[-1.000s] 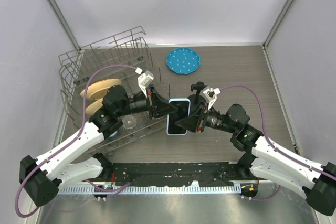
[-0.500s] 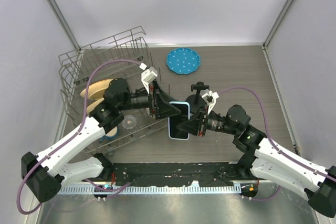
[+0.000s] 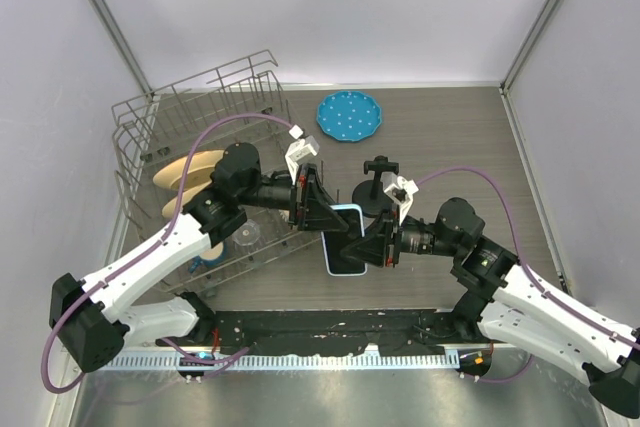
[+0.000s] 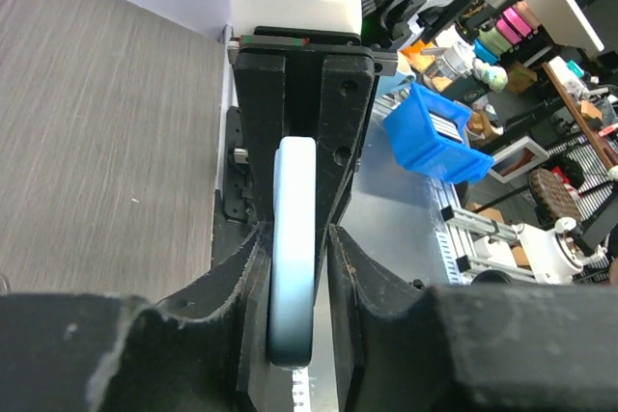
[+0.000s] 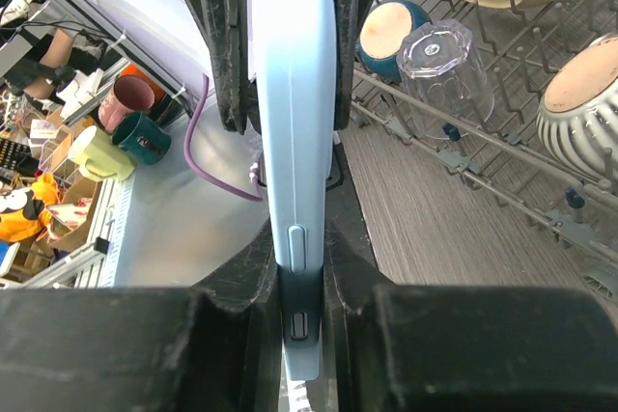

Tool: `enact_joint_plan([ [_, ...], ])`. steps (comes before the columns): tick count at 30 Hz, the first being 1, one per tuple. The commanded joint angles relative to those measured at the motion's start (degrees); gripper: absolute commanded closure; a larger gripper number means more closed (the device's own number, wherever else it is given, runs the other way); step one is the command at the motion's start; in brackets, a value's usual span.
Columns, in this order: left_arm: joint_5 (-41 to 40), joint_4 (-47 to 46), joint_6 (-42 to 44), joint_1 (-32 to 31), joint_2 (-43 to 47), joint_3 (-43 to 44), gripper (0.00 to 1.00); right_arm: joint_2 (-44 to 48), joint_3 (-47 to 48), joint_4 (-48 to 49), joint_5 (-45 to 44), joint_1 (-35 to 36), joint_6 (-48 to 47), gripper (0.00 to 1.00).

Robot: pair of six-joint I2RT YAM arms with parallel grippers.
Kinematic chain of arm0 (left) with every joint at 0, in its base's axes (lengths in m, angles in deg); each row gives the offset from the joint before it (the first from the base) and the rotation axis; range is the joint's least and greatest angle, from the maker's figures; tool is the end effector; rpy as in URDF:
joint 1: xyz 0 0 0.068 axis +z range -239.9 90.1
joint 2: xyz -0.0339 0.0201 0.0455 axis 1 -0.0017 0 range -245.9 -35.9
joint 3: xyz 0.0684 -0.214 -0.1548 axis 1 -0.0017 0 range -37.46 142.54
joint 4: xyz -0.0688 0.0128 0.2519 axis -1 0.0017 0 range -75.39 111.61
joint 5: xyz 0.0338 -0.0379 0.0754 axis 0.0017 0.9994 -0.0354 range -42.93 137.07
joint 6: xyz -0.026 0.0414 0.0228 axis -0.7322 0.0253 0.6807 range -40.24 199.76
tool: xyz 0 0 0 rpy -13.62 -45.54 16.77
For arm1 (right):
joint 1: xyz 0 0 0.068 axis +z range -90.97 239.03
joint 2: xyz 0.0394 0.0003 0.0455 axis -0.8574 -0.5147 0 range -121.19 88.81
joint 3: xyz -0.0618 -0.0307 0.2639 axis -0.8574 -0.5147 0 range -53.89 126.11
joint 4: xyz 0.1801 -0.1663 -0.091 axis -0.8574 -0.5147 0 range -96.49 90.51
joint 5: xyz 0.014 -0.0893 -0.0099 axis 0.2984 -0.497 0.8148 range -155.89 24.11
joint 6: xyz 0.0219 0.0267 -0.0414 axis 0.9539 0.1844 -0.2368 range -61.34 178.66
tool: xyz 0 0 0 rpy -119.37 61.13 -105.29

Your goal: Place the phone on the phone stand

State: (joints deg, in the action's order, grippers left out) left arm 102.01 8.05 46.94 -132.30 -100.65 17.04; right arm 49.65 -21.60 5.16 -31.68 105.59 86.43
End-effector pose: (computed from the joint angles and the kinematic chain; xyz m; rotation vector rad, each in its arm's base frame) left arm 0.1676 -0.1923 0.3616 0.9903 1.6626 -1.7117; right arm 0.1017 0.1366 0.3065 -0.7935 1.6348 1.4401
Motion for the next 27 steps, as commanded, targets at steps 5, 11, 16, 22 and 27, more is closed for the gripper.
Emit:
enact_joint_plan([
  [5, 4.04, -2.40, -0.40, -1.11, 1.38, 2.01, 0.68, -2.24, 3.04, 4.14, 0.77, -0.16, -0.70, 0.99],
  [11, 2.64, 0.49, 2.30, -1.20, 1.03, 3.06, 1.00, -0.13, 2.86, 2.83, -2.04, -0.16, -0.87, 0.99],
  [16, -12.78, 6.38, 6.27, -1.20, 4.44, 2.81, 1.00, -0.57, 5.14, -6.81, -14.23, -0.16, -1.14, 0.48],
  [22, -28.28, 9.90, 8.29, -1.29, 8.94, 1.84, 1.00, -0.48, 8.57, -24.93, -42.54, -0.16, 6.15, 0.26],
  [27, -40.86, 12.80, 9.70, -1.20, 12.63, 2.02, 1.00, -0.48, 11.81, -38.02, -51.60, -0.16, 12.55, 0.20],
])
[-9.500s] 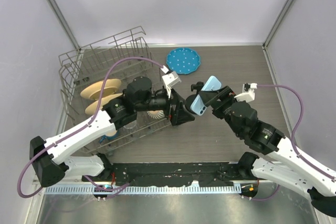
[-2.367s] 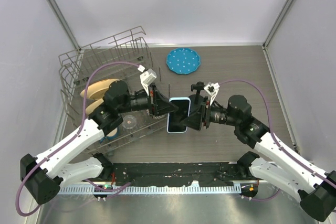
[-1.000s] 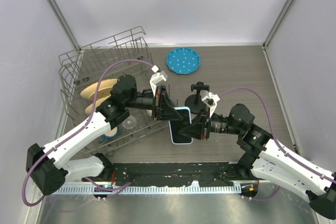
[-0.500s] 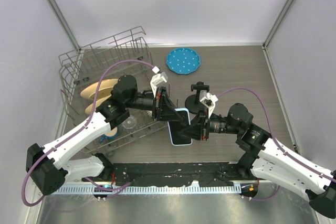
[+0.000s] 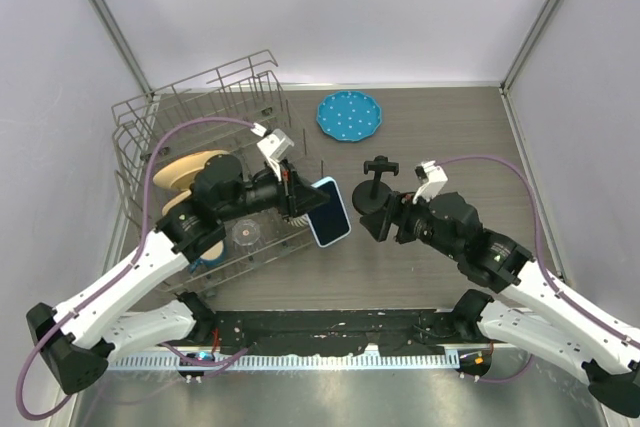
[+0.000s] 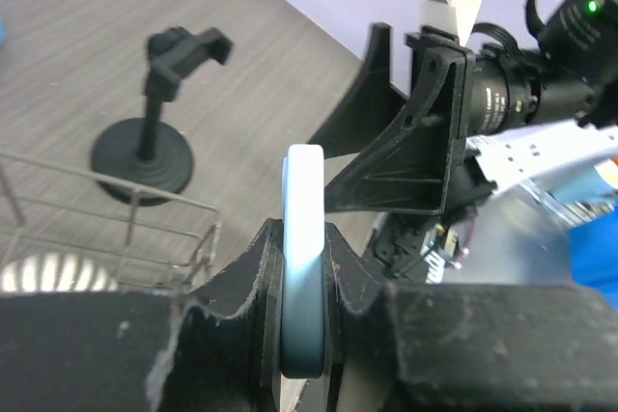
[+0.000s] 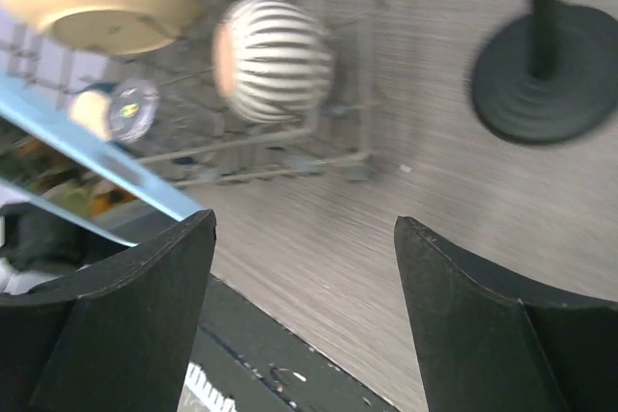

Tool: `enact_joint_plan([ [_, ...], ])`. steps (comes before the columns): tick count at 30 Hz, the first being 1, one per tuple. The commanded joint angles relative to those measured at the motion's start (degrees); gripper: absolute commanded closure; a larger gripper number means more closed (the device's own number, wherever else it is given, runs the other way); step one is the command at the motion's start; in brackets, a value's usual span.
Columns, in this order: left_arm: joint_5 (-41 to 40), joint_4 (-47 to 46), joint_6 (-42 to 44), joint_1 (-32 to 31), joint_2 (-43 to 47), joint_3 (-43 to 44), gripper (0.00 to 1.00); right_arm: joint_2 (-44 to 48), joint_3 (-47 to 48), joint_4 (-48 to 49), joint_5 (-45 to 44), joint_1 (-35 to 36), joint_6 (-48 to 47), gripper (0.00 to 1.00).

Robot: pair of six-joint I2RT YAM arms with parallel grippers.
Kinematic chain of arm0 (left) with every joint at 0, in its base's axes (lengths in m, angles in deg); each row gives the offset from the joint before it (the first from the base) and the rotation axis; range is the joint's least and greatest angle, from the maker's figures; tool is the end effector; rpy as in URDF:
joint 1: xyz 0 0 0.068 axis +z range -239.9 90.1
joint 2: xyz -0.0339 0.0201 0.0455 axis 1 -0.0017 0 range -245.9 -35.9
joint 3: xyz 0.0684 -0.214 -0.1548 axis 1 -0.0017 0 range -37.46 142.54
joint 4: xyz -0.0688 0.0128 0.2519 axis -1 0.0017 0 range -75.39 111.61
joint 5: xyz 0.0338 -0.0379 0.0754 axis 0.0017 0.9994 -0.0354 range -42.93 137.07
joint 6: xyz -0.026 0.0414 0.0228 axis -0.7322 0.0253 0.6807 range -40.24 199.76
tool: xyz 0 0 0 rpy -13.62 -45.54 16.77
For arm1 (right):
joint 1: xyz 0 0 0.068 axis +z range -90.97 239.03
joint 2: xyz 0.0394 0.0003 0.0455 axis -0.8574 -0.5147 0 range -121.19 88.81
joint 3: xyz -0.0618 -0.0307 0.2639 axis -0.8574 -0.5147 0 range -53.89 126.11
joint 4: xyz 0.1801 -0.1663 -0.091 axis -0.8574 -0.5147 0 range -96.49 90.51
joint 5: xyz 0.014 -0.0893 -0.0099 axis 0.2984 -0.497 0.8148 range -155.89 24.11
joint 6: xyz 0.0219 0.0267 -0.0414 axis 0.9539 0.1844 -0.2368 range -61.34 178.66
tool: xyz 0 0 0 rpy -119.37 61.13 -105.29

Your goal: Place the phone on the phone stand

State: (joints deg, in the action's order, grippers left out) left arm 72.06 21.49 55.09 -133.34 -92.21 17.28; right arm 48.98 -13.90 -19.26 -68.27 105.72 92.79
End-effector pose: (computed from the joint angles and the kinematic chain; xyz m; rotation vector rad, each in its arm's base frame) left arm 0.1533 -0.1657 0.3708 0.6467 1.7573 -1.2259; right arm 0.1145 0.1194 0.3066 -0.1918 2.0113 0.8919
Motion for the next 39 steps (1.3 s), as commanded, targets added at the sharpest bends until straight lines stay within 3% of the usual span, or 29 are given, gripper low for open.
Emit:
enact_joint_plan([
  [1, -12.24, -0.37, 1.55, -0.24, 4.63, 1.77, 1.00, -0.33, 5.09, -16.15, -19.47, -0.29, 7.52, 0.20],
  [5, -17.78, -0.90, 1.64, -0.15, 7.62, 0.28, 1.00, -5.33, 9.75, -25.48, -31.01, -0.29, 9.47, 0.20],
  [10, -17.88, -2.04, 1.81, -0.42, 9.64, -0.69, 1.00, -9.21, 12.31, -19.89, -34.80, -1.95, 0.35, 0.25],
  [13, -17.17, -2.48, 3.04, -1.29, 9.73, -1.30, 1.00, -10.09, 11.34, -11.98, -28.68, -6.43, -4.93, 0.37],
  [14, -17.26, -2.48, 3.39, -1.90, 9.65, -1.39, 1.00, -10.00, 10.99, -7.61, -22.56, -8.62, -7.73, 0.43],
  [17, -16.82, -2.39, 4.45, -2.44, 9.29, -1.57, 1.00, -8.68, 8.10, 0.66, -17.24, -9.87, -12.22, 0.53],
  [22, -15.94, -1.95, 4.36, -2.44, 8.77, -1.04, 1.00, -10.87, 5.45, 5.70, -15.56, -10.05, -17.68, 0.55],
  [26, -14.27, -3.00, 4.54, -2.35, 8.94, -1.48, 1.00, -10.09, 2.03, 11.93, -19.07, -10.05, -20.33, 0.58],
  [39, -13.83, -3.80, 5.68, -2.44, 6.66, -2.53, 1.00, -13.60, 0.01, 18.80, -20.56, -10.22, -24.20, 0.62],
])
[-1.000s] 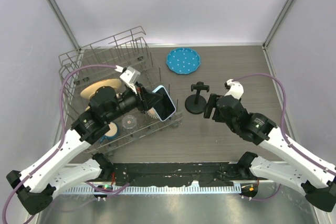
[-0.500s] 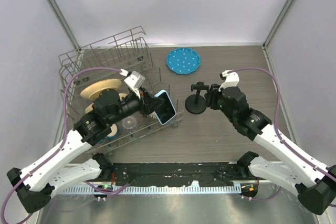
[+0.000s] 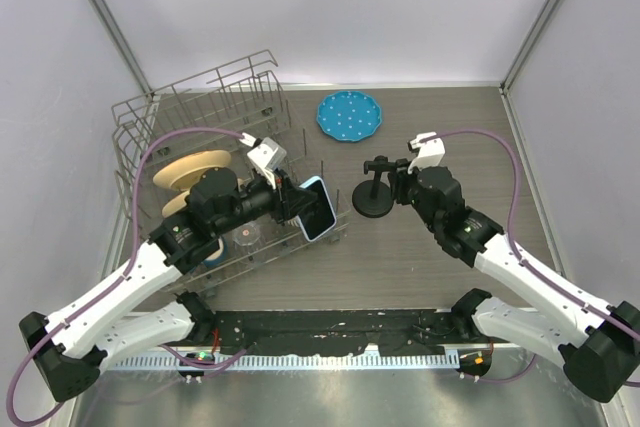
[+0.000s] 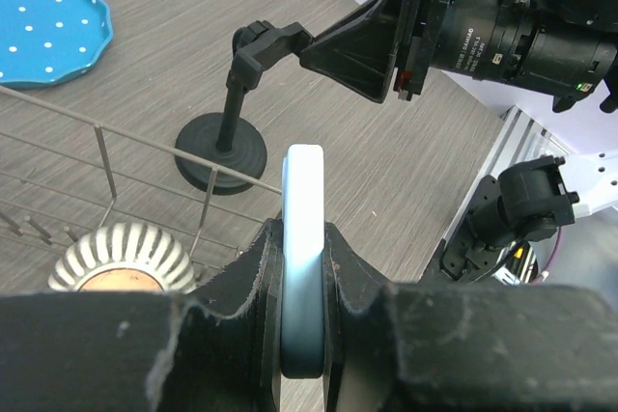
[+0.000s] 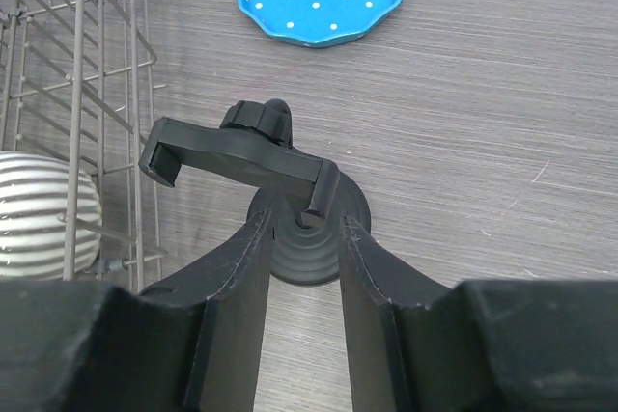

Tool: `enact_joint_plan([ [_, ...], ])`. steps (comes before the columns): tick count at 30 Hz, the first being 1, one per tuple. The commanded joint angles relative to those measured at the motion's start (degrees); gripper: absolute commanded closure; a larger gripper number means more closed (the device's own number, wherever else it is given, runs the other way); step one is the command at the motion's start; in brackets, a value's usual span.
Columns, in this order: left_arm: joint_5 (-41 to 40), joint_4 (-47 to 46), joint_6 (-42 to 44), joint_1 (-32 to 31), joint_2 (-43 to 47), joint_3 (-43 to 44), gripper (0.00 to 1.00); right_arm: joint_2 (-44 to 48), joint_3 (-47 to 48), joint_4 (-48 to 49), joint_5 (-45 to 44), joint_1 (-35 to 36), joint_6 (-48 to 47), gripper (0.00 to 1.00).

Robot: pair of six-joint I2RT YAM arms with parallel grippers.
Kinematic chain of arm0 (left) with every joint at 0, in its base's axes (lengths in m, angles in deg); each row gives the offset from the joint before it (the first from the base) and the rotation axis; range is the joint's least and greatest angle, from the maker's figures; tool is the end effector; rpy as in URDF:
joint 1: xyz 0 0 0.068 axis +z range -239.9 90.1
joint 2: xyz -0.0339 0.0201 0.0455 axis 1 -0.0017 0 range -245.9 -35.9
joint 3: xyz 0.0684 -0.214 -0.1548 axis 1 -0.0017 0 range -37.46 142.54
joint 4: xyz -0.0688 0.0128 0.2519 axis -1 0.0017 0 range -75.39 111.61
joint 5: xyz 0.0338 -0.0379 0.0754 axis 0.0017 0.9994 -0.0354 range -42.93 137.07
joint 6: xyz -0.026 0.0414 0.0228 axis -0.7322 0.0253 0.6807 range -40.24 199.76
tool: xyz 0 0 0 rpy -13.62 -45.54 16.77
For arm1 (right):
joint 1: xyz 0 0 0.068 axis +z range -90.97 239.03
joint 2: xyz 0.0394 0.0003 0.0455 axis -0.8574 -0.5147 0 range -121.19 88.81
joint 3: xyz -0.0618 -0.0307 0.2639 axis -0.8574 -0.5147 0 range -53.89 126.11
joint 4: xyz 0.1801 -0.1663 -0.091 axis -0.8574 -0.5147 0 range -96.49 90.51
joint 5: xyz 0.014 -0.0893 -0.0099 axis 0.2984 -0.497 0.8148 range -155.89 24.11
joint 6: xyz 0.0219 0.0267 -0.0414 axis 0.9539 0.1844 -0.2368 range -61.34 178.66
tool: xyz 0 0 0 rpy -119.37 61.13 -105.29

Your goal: Place the phone on the phone stand

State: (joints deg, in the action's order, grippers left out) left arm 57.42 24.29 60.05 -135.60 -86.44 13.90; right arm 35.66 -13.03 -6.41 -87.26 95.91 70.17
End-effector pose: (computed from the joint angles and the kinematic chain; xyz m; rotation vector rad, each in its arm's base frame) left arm 0.1381 -0.1504 0.3640 0.5477 1.7447 -0.9823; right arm 0.1798 0.1188 0.2960 -0.1664 1.8808 0.2230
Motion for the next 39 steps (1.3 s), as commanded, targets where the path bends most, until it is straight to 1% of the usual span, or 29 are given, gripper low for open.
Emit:
enact_joint_plan([
  [1, 0.90, -6.60, 0.63, -0.19, 0.80, 0.94, 1.00, -0.38, -1.13, 6.56, -1.75, -0.32, -1.58, 0.63],
  [7, 1.69, -6.86, 0.37, -0.19, 0.89, 0.94, 1.00, -3.10, -0.35, 9.03, -2.72, -0.32, -2.37, 0.68],
  [11, 2.57, -6.60, 0.19, -0.27, 1.41, 1.12, 1.00, -3.63, -0.69, 9.91, -3.07, -0.41, -3.77, 0.74],
  [14, 2.40, -8.00, 0.37, -0.27, 1.50, 0.07, 1.00, -3.28, -0.43, 9.29, -4.12, -0.41, -4.12, 0.80],
  [15, 2.39, -8.18, 0.37, -0.27, 1.24, -0.11, 1.00, -3.02, -0.34, 8.94, -4.21, -0.41, -4.39, 0.87],
  [16, 2.66, -8.35, 0.28, -0.27, 0.89, -0.03, 1.00, -2.41, -0.52, 8.94, -4.30, -0.41, -4.39, 0.89],
  [17, 3.79, -8.27, 0.28, -0.27, -0.07, 0.15, 1.00, -2.05, -0.69, 9.11, -4.21, -0.41, -4.56, 0.90],
  [19, 4.77, -8.35, 0.45, -0.45, -0.87, 0.24, 1.00, -1.52, -1.31, 9.99, -4.04, -0.41, -5.35, 0.80],
  [20, 4.77, -8.53, 0.63, -0.45, -0.96, -0.02, 1.00, -1.35, -1.31, 9.99, -4.30, -0.41, -5.62, 0.77],
  [23, 3.89, -9.23, 1.16, -0.71, -1.49, -0.64, 1.00, -1.26, -1.14, 10.08, -3.78, -0.67, -6.58, 0.78],
  [24, 3.72, -9.23, 1.16, -0.71, -2.10, -0.64, 1.00, -1.17, -1.13, 10.43, -3.51, -0.67, -6.67, 0.81],
  [25, 3.80, -9.32, 1.42, -0.80, -2.36, -0.55, 1.00, -1.17, -0.96, 10.52, -3.25, -0.76, -6.67, 0.82],
  [31, 4.76, -8.88, 1.51, -1.06, -4.38, 1.20, 1.00, -2.66, -0.61, 11.05, -1.22, -0.85, -6.67, 0.80],
  [33, 5.82, -8.36, 1.68, -1.41, -5.09, 3.39, 1.00, -2.84, -0.78, 11.57, -1.22, -0.94, -7.20, 0.85],
  [36, 8.28, -6.86, 2.47, -1.59, -6.76, 6.47, 1.00, -2.84, -0.52, 11.66, -0.35, -1.02, -8.16, 0.99],
  [37, 9.07, -6.95, 2.83, -1.59, -7.20, 7.09, 1.00, -2.75, -0.26, 11.66, 0.27, -1.20, -8.43, 0.99],
  [39, 13.10, -7.47, 4.31, -1.59, -9.13, 9.11, 1.00, -2.93, 0.01, 11.40, 2.28, -1.64, -9.39, 0.99],
])
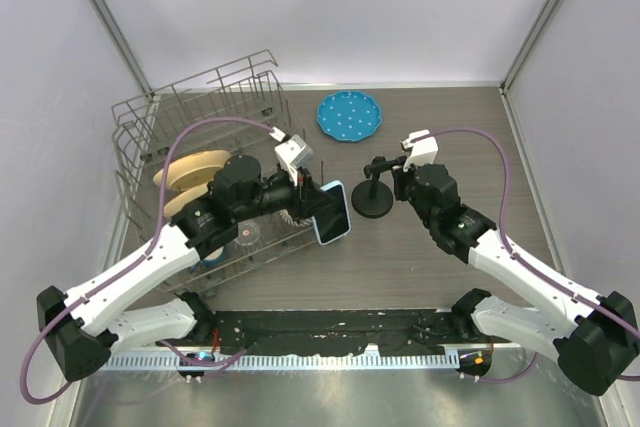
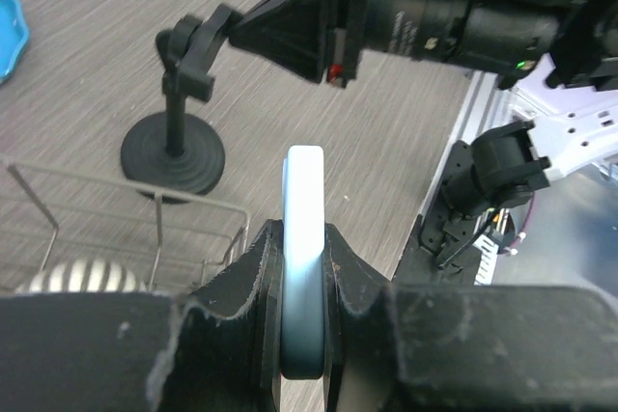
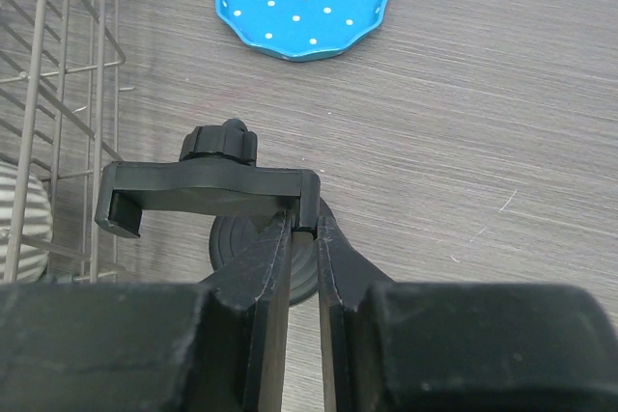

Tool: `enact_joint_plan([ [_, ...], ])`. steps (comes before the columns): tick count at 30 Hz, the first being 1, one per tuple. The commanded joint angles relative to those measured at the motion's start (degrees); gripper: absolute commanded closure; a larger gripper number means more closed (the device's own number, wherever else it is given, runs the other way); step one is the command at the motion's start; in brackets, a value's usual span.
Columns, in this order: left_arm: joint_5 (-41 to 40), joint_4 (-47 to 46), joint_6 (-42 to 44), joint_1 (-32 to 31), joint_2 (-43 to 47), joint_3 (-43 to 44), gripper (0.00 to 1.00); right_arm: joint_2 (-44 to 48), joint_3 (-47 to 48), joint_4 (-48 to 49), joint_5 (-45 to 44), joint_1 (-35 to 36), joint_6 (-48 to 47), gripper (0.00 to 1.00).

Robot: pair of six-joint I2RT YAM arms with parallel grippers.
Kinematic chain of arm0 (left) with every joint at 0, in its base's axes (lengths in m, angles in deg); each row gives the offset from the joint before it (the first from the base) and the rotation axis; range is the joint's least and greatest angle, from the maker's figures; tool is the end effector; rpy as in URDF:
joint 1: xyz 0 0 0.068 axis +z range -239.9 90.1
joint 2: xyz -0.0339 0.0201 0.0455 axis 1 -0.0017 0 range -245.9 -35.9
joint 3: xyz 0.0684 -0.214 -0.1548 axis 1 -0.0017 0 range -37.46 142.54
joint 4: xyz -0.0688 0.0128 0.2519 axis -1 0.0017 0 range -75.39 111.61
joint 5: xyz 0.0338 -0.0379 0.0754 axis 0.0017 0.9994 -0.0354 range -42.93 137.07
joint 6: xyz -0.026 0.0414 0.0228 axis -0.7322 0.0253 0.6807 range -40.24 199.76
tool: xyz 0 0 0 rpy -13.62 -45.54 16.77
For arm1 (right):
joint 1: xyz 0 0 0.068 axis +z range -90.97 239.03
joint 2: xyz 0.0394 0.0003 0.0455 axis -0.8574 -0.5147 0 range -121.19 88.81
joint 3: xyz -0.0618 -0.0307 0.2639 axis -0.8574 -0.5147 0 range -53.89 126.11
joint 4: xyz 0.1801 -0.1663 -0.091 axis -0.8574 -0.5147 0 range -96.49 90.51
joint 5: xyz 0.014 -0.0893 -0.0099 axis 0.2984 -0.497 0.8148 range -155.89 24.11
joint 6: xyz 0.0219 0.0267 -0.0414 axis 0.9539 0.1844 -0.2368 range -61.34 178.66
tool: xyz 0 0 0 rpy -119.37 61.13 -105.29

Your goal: Place the phone on the phone stand

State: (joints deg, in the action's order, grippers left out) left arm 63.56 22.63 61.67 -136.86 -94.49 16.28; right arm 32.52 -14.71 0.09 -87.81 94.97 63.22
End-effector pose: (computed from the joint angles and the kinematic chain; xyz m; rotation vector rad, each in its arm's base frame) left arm 0.1545 -0.1801 0.3538 0.6880 1.7898 -1.0492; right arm 0.1919 0.1228 0.2862 -0.2461 1.8396 0.1323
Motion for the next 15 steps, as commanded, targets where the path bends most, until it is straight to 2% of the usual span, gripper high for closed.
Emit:
enact_joint_plan([
  [1, 8.89, -5.90, 4.53, -0.33, -2.13, 7.60, 1.00, 0.22, 2.04, 4.65, 5.88, -0.87, -2.88, 0.99],
  [5, 21.88, -10.28, 10.08, -0.15, -6.71, 11.65, 1.00, -0.83, 2.39, 4.03, 13.63, -2.89, -4.20, 0.99],
  [6, 27.92, -12.56, 11.83, -0.15, -8.80, 12.00, 1.00, -0.92, 2.57, 4.03, 14.87, -3.42, -4.21, 0.99],
  [9, 35.51, -9.69, 21.13, 0.64, -14.86, 15.77, 1.00, -1.89, 2.83, 4.38, 21.11, -7.02, -3.77, 0.99],
  [10, 35.97, -8.38, 23.08, 1.08, -16.89, 19.27, 1.00, -2.15, 3.01, 4.38, 25.65, -8.51, -3.77, 0.99],
  [15, 38.70, -6.34, 26.96, 3.45, -25.94, 27.64, 1.00, -3.91, 4.68, 2.62, 32.10, -12.39, -3.42, 0.99],
])
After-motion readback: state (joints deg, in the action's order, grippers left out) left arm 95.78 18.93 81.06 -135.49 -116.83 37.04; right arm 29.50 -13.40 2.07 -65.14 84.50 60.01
